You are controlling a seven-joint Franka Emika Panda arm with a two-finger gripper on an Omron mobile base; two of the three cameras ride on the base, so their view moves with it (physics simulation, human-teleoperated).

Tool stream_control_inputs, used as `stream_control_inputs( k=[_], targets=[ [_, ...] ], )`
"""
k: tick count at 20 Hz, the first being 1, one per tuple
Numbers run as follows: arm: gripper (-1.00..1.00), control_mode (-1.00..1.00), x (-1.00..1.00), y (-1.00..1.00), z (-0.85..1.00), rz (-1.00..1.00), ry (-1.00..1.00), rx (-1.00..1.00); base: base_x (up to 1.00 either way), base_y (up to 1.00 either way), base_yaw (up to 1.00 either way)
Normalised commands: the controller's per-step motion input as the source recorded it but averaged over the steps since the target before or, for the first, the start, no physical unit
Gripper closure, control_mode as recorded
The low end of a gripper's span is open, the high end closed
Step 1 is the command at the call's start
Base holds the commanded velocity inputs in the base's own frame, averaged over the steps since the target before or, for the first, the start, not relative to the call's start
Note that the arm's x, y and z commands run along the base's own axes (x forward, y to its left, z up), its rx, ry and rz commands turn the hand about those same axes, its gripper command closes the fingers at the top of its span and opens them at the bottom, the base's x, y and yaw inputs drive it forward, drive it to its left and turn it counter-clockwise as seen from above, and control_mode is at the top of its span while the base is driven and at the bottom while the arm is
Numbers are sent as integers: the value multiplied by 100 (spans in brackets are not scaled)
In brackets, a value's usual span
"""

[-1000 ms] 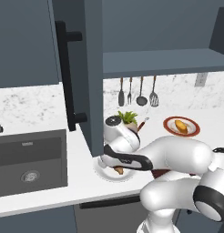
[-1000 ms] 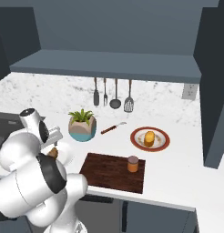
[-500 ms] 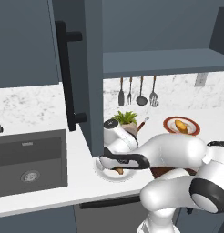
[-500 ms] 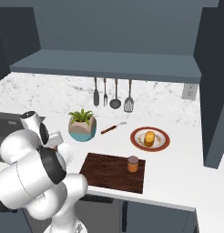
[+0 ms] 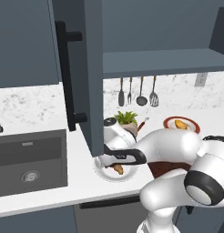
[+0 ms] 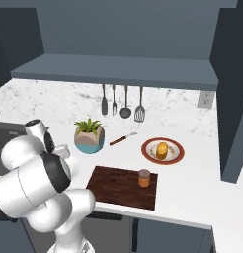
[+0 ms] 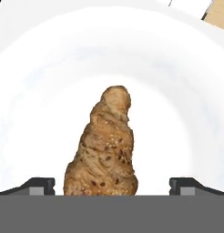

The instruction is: From the different types of pastries on the counter, select a croissant and place it on the cutting board. Then retrieve a jar of jam from the cabinet and place it alongside the croissant on the cutting board.

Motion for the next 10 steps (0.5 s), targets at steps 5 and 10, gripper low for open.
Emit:
stream_control_inputs(
  k=[5,10],
  targets=[
    [-100,-100,0,-18,-8,-11,13,5,0,0,0],
    [-100,-100,0,-5,-22,-8,11,9,0,0,0]
  ],
)
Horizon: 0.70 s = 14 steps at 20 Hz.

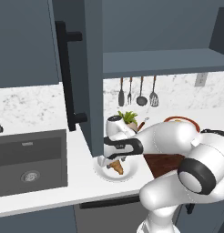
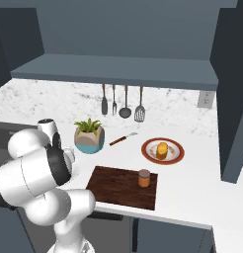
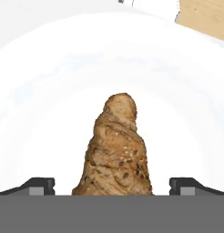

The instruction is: From the different types of pastries on the counter, select a croissant and place it on the cutting board. Then retrieve a jar of jam from the cabinet and place it alongside the croissant on the cutting board.

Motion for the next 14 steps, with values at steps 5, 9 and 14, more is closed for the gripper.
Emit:
stream_control_inputs(
  k=[5,9,14],
  targets=[
    [-100,-100,0,0,-36,-7,8,12,0,0,0],
    [100,-100,0,0,-39,-6,6,9,0,0,0],
    [100,-100,0,2,-36,-4,4,7,0,0,0]
  ],
)
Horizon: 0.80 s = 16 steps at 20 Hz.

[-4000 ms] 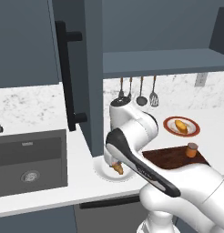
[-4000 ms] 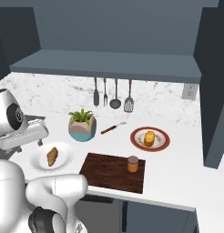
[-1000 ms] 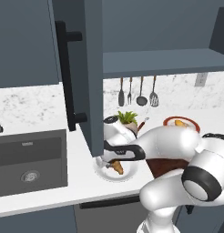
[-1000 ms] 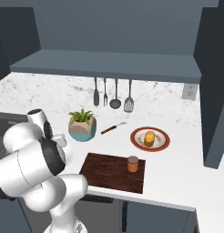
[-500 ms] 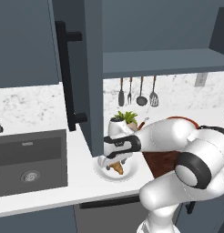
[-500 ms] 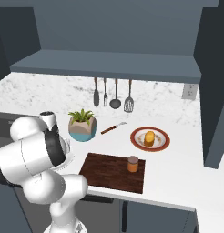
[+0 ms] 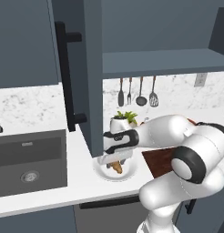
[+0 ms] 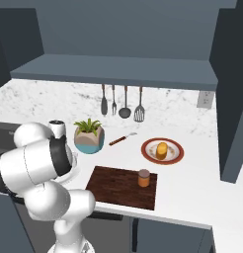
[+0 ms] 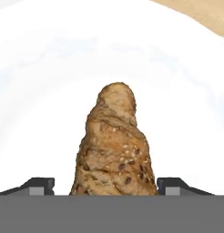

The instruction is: From the different types of pastries on the counter, select a croissant and place it on the cutting board. Then retrieve a jar of jam from the cabinet and place it alongside the croissant on the cutting board.

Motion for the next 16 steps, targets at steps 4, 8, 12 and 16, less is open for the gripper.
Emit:
stream_control_inputs(
  k=[4,8,12,16],
  targets=[
    [100,-100,-1,25,-13,-4,0,3,0,0,0],
    [100,-100,-22,24,0,0,-1,-3,0,0,0],
    [100,-100,-33,0,17,0,-1,-12,0,0,0],
    [100,-100,-9,-4,46,0,0,-4,0,0,0]
  ],
)
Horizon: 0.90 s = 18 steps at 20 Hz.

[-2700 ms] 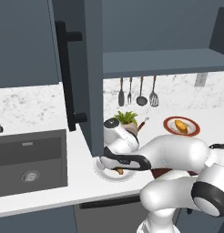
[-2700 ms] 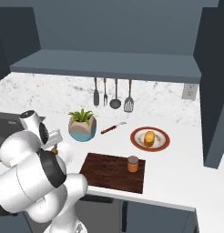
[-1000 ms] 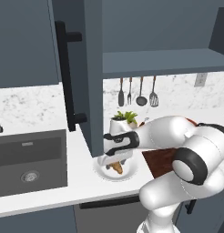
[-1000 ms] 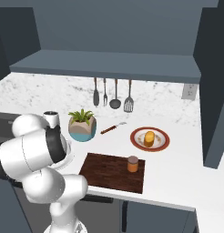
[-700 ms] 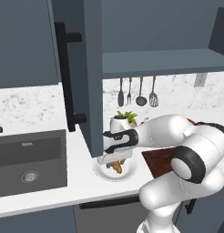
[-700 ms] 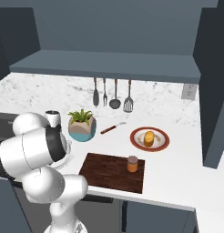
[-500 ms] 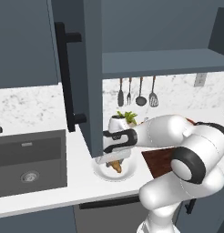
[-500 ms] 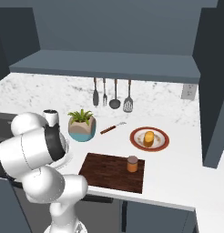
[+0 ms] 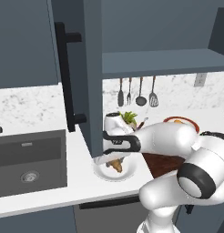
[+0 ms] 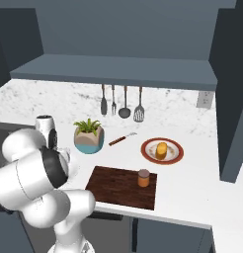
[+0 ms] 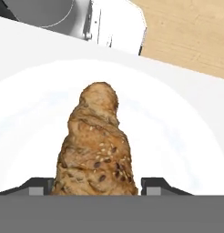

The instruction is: From the different types of pastries on the counter, select a croissant and place it on the cutting board. Then retrieve a jar of jam from the cabinet and place it alongside the croissant on the cutting board.

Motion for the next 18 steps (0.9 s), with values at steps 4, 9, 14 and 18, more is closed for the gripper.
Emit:
stream_control_inputs(
  k=[4,9,14,18],
  targets=[
    [100,-100,0,-21,52,1,5,-1,0,0,0],
    [100,-100,-8,-43,24,1,1,-6,0,0,0],
    [100,-100,-19,-60,13,0,0,-5,0,0,0],
    [100,-100,0,-64,0,0,0,-2,0,0,0]
  ],
)
